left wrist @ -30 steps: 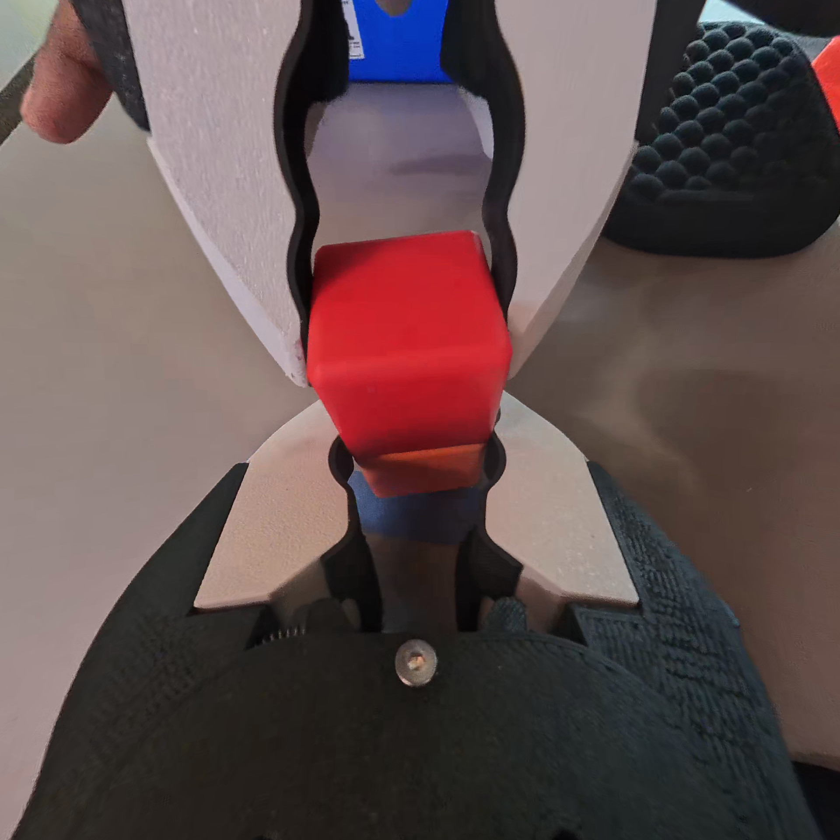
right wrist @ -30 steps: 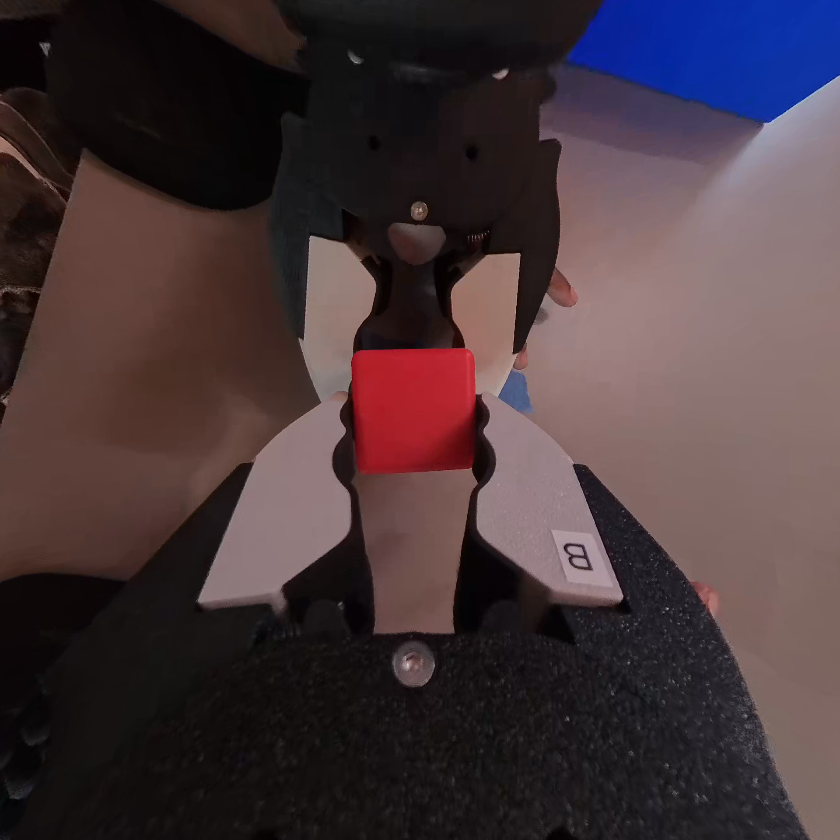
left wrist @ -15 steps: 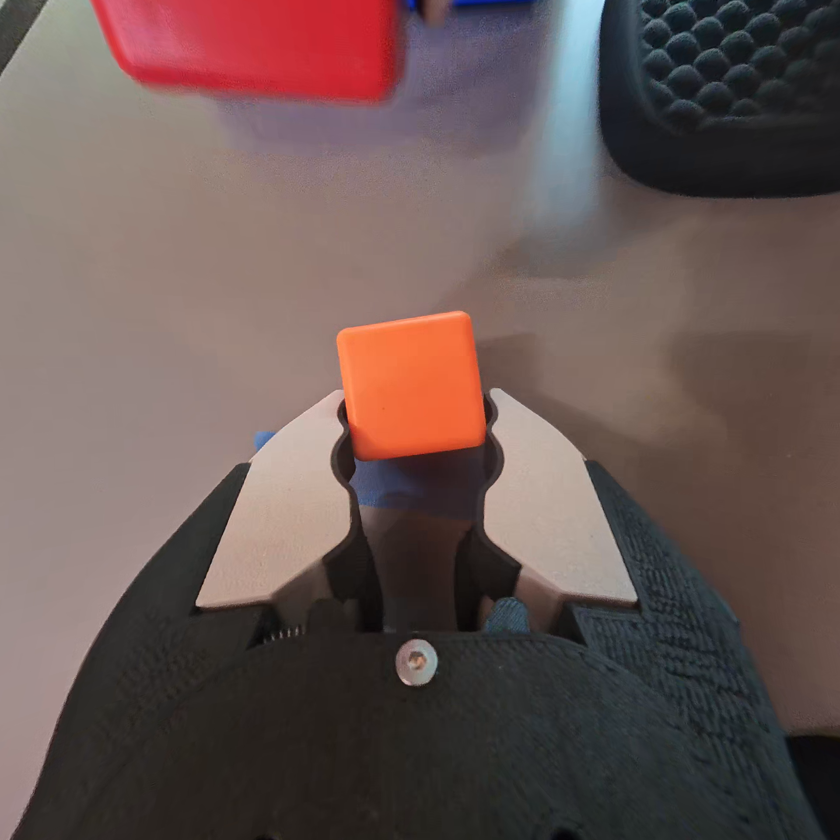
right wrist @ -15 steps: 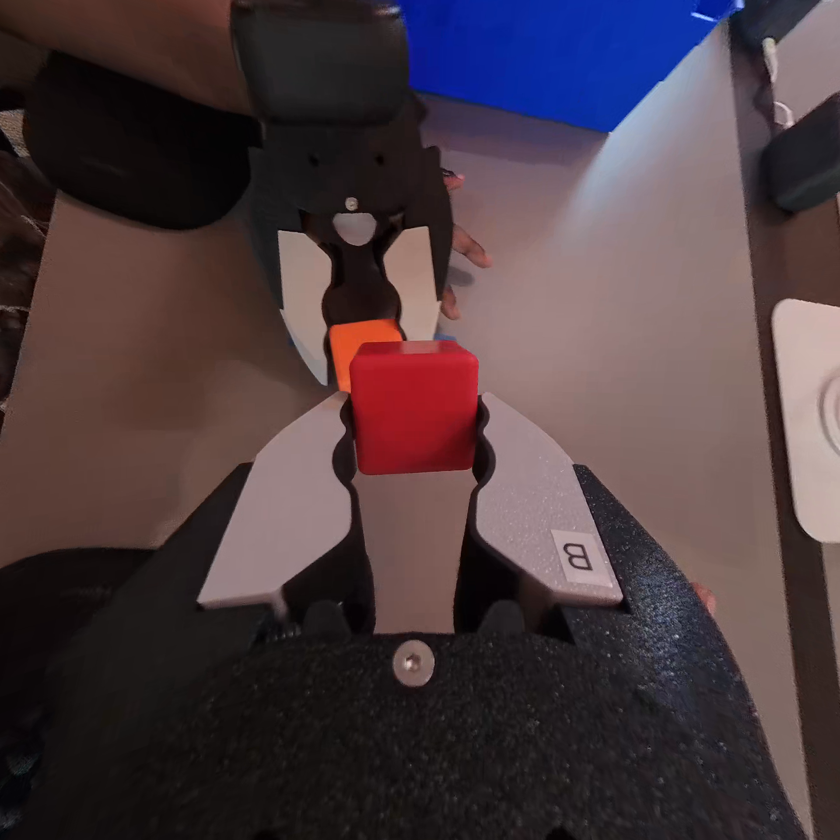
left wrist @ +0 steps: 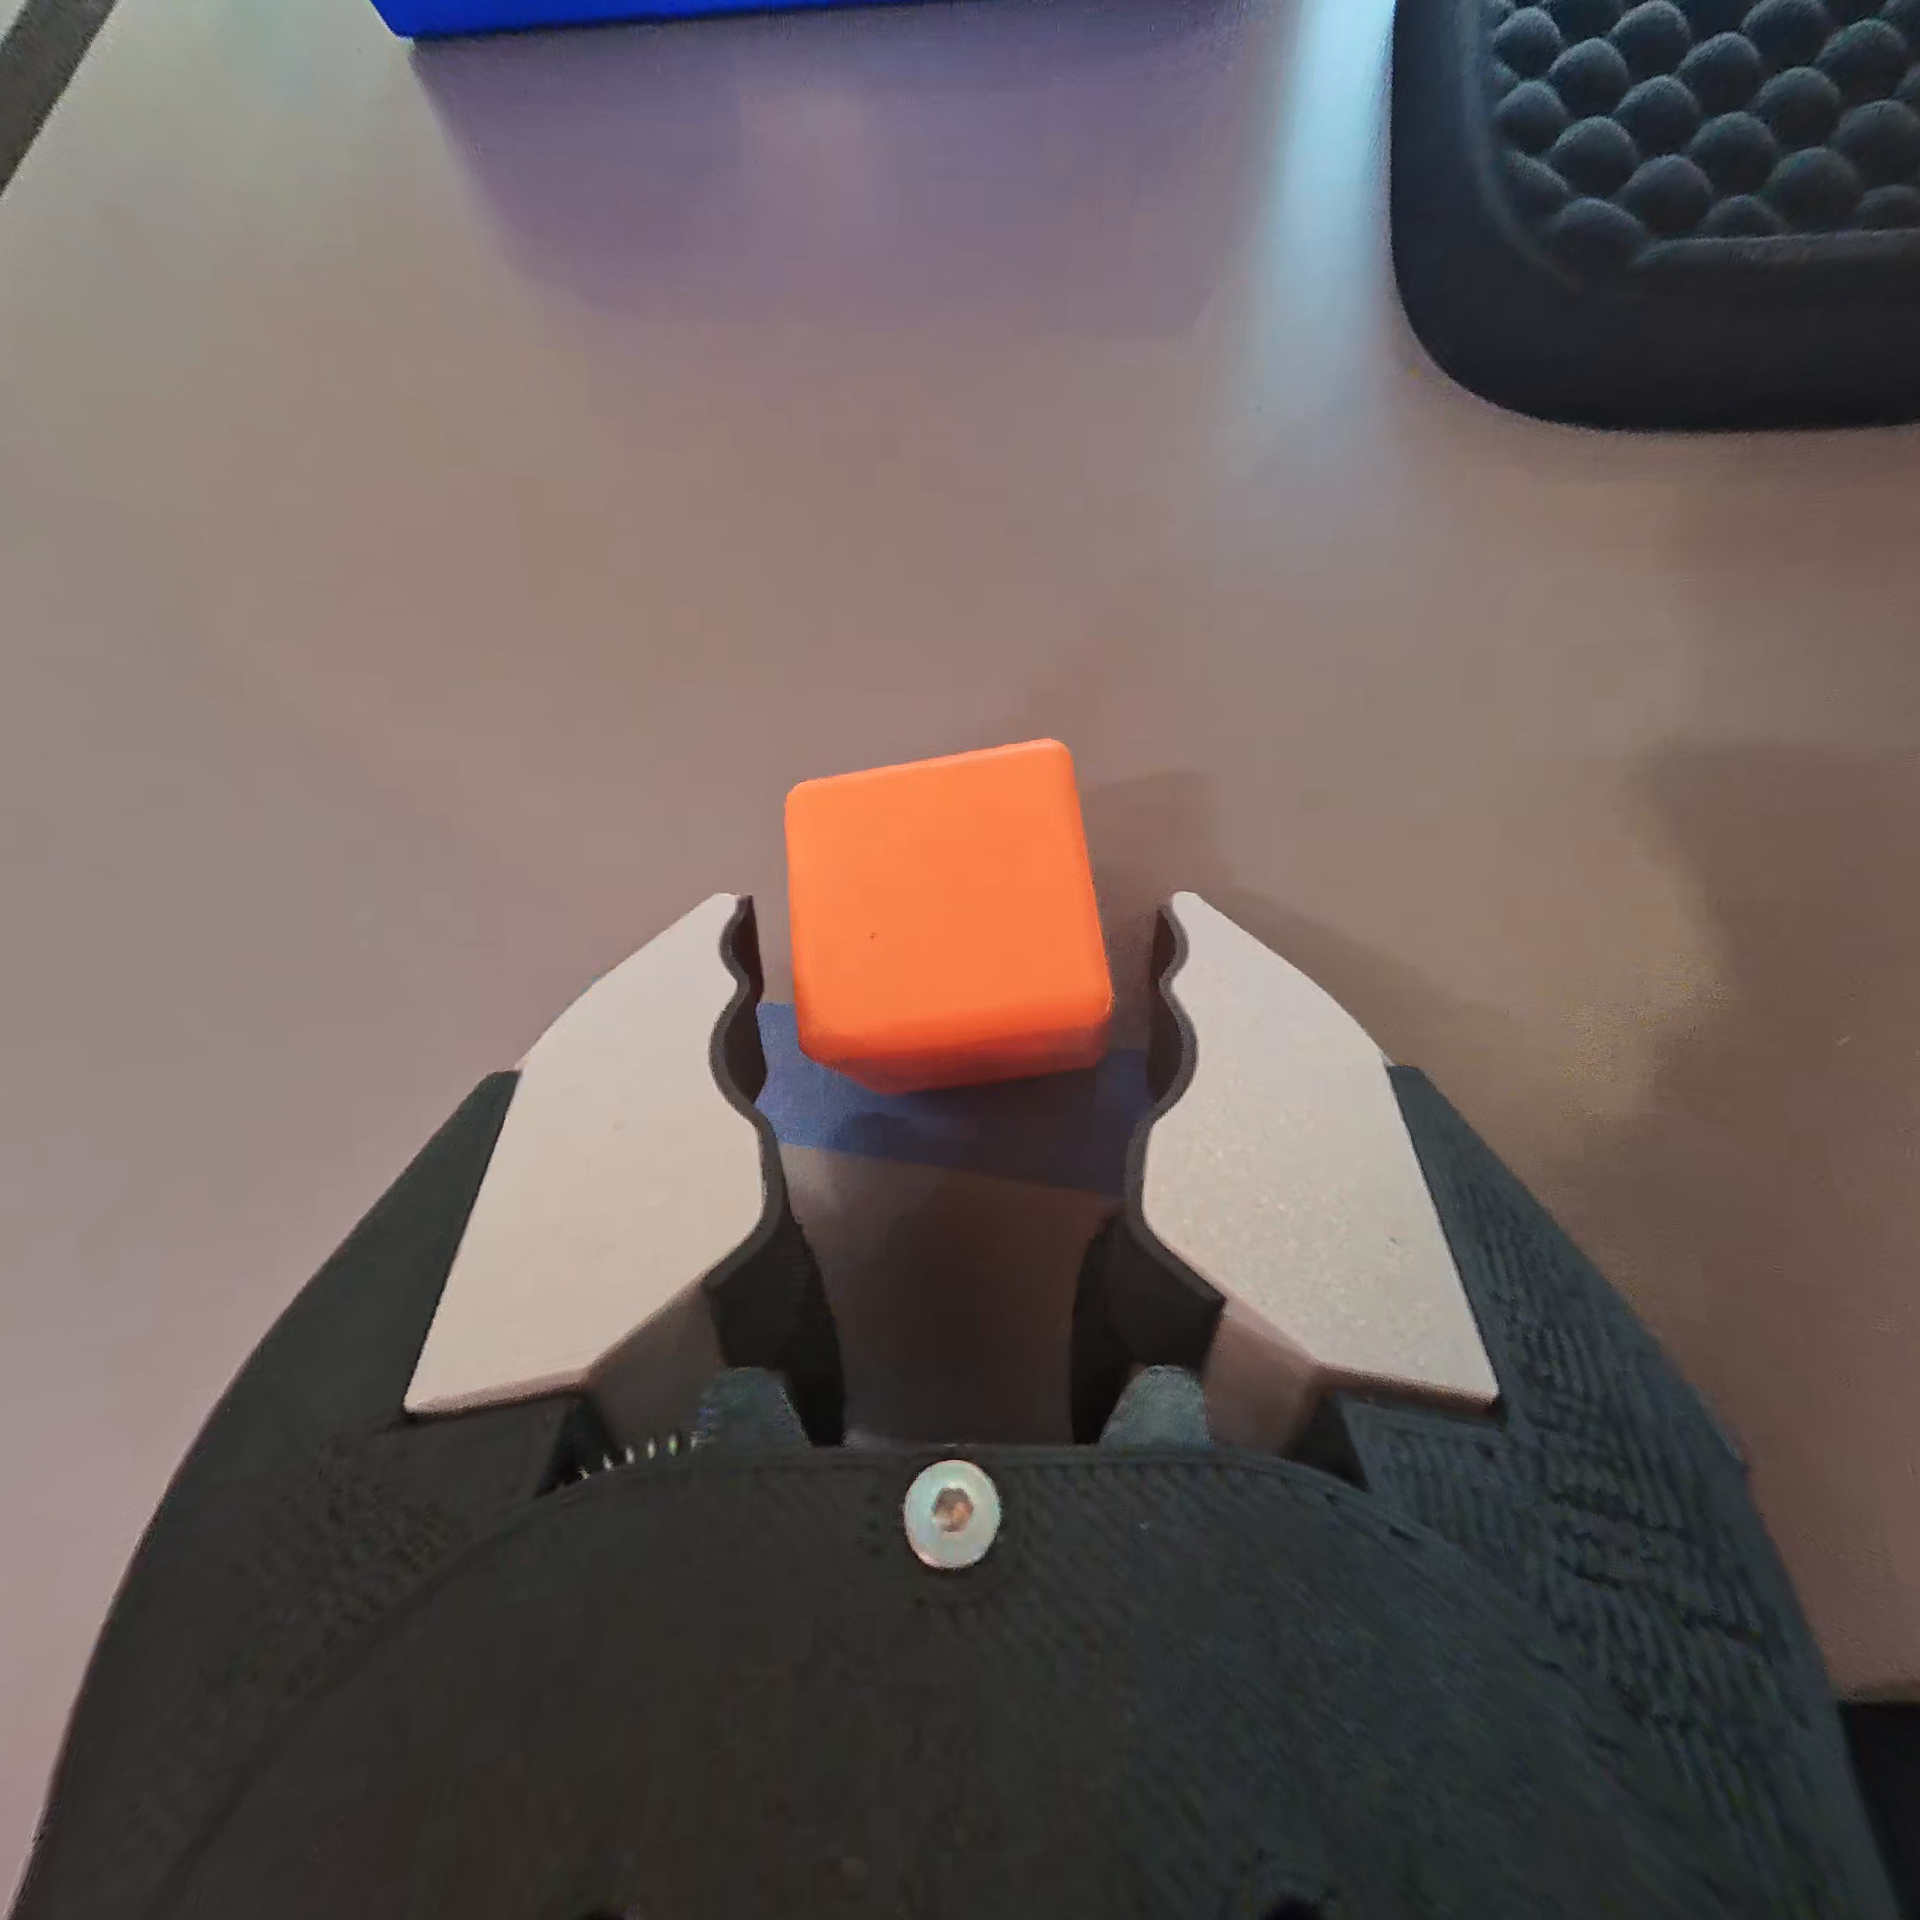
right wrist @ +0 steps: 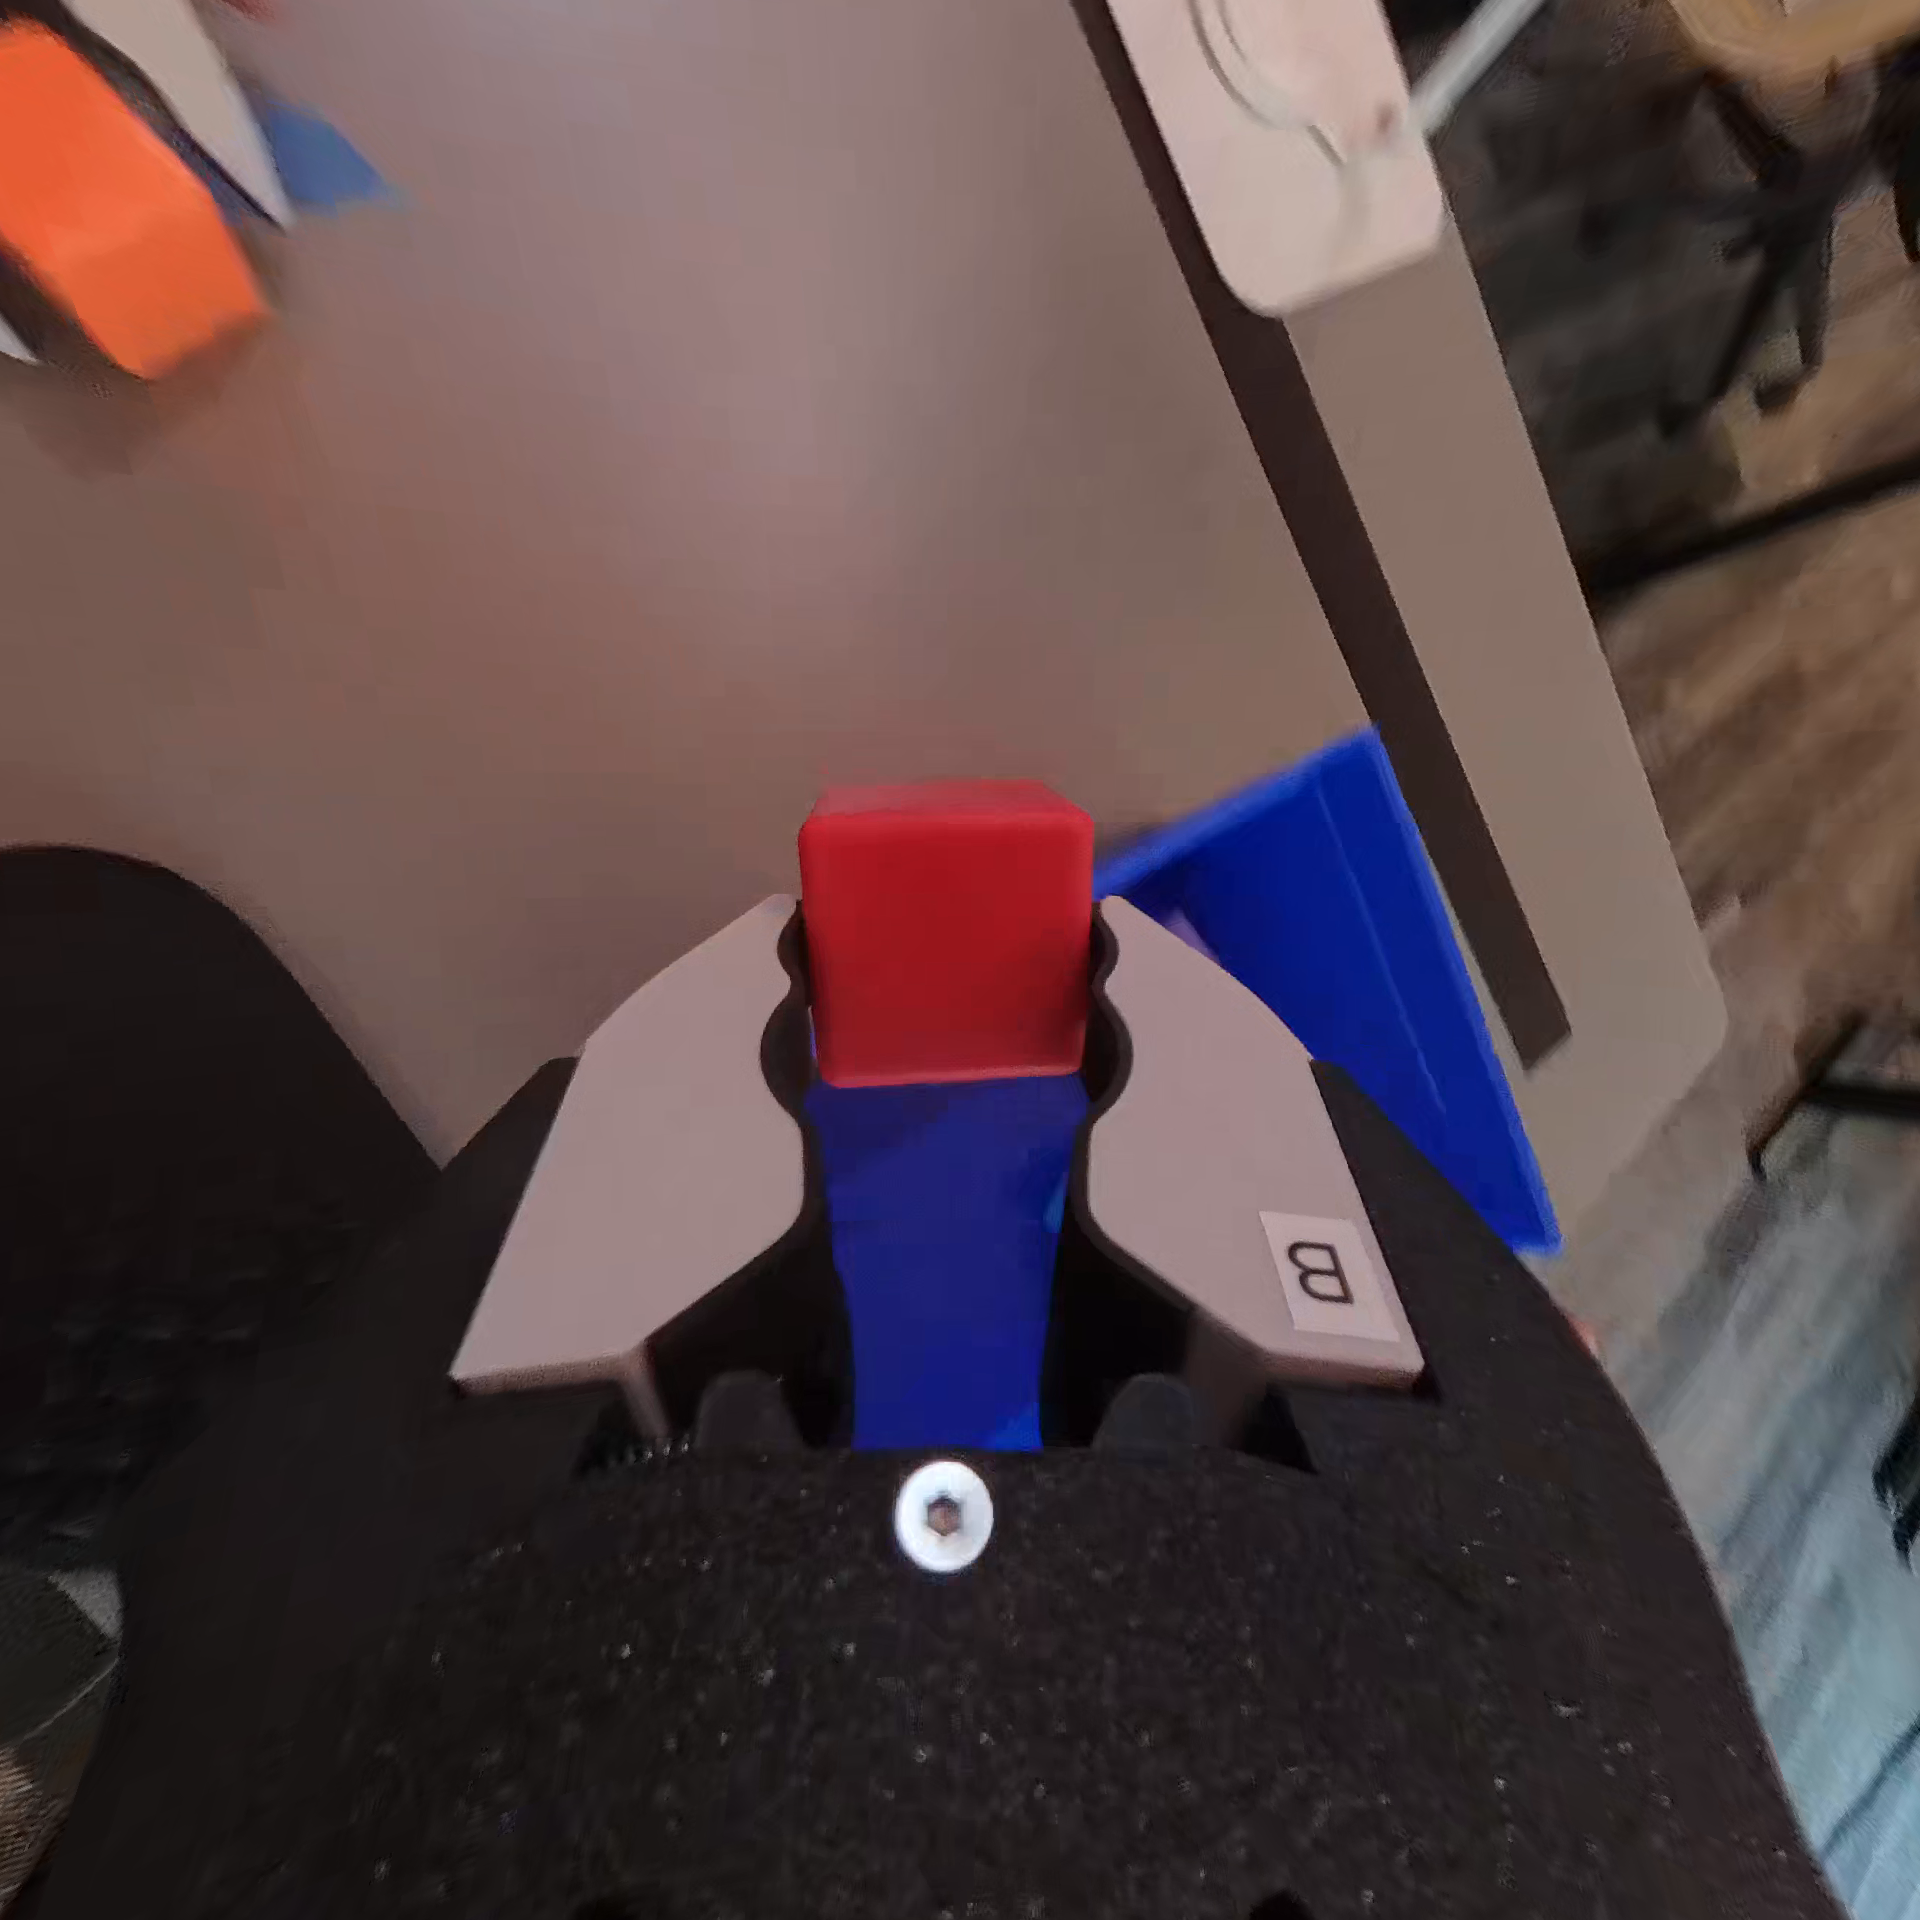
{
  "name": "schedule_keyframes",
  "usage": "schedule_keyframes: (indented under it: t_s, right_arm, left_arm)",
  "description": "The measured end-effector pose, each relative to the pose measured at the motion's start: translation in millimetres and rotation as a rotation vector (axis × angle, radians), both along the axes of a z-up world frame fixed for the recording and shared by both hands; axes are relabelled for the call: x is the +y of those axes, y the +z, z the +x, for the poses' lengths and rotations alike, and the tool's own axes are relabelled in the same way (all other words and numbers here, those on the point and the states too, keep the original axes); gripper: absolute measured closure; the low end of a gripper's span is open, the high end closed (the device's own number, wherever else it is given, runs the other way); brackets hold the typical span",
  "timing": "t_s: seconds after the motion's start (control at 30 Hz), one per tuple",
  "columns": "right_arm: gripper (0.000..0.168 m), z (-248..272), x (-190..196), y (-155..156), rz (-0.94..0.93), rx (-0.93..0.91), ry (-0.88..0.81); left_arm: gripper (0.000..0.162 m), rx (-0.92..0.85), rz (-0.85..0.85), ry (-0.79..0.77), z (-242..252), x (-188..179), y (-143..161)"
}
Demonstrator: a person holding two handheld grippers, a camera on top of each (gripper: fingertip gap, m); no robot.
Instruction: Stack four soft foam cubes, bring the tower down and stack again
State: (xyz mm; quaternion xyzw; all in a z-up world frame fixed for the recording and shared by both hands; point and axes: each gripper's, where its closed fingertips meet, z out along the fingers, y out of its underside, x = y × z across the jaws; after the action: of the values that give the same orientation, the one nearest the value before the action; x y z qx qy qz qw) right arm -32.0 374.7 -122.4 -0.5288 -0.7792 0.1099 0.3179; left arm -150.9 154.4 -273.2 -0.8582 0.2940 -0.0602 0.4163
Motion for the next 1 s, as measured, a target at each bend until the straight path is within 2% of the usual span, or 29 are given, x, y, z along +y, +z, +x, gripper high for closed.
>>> schedule_keyframes:
  t_s: [0.17,0.37,0.6,0.67,0.77,0.87,0.93,1.0]
  right_arm:
    - [0.119,48,41,-33,-0.065,-0.071,-0.166]
    - [0.119,62,51,-99,-0.152,-0.180,-0.211]
    - [0.118,63,55,-139,-0.200,-0.266,-0.235]
    - [0.104,62,58,-141,-0.188,-0.270,-0.240]
    - [0.095,52,66,-112,-0.124,-0.156,-0.259]
    - [0.094,30,61,-49,-0.055,0.053,-0.257]
    - [0.094,4,30,-4,-0.047,0.202,-0.153]
    - [0.094,-27,-31,23,-0.103,0.284,0.065]
  left_arm:
    - [0.080,0.011,0.014,0.023,-3,2,1]
    - [0.079,-0.005,0.018,0.020,-3,2,2]
    - [0.079,-0.025,0.027,0.029,-7,1,5]
    - [0.080,-0.026,0.025,0.023,-7,0,5]
    - [0.079,-0.035,0.022,0.006,-5,-2,6]
    - [0.077,-0.052,0.021,-0.011,-4,-4,8]
    - [0.073,-0.083,0.026,-0.025,-2,-6,12]
    - [0.067,-0.118,0.035,-0.031,0,-8,18]
